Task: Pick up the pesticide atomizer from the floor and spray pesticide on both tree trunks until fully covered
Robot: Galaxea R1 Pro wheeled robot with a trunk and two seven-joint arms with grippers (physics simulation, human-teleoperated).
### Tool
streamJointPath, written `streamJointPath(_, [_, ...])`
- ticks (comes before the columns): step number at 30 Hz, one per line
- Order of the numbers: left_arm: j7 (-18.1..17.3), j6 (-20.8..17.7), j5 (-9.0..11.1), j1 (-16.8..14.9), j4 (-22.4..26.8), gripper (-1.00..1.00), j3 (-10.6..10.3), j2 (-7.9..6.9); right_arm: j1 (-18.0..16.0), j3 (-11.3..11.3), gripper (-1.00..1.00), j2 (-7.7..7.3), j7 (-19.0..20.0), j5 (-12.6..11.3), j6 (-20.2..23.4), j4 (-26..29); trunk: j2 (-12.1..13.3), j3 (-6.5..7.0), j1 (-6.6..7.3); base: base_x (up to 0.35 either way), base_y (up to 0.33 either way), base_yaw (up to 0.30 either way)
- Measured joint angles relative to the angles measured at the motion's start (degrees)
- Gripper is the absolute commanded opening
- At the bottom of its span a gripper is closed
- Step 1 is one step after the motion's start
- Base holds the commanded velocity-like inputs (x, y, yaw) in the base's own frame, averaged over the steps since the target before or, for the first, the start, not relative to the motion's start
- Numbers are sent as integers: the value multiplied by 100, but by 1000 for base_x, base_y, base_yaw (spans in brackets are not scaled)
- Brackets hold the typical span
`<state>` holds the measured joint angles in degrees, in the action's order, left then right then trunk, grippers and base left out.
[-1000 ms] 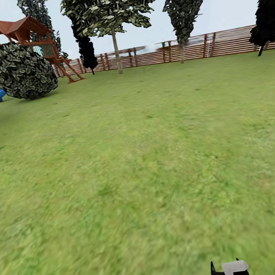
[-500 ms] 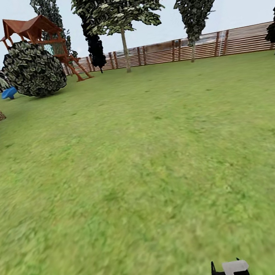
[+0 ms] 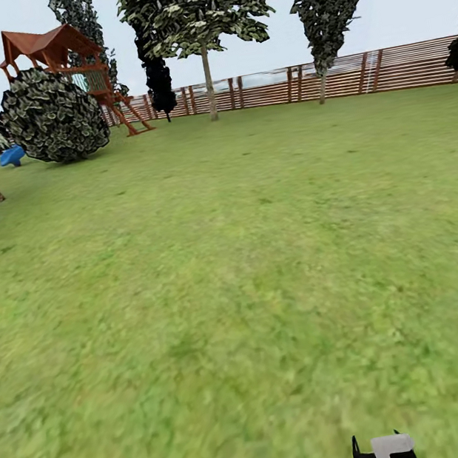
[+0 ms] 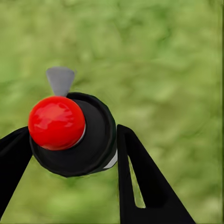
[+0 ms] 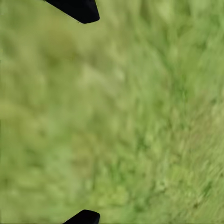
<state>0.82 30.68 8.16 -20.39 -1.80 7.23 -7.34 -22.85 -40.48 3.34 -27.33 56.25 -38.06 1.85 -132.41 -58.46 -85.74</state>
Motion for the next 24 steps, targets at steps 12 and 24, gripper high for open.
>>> streamJointPath(12, [0, -3, -2, 9, 0, -100, -4, 32, 0, -1, 100, 0, 0, 0, 0, 0, 0, 0, 0, 339, 0, 0])
streamJointPath(24, [0, 7, 0, 9, 4, -100, -2, 23, 0, 0, 100, 0, 0, 0, 0, 0, 0, 0, 0, 339, 0, 0])
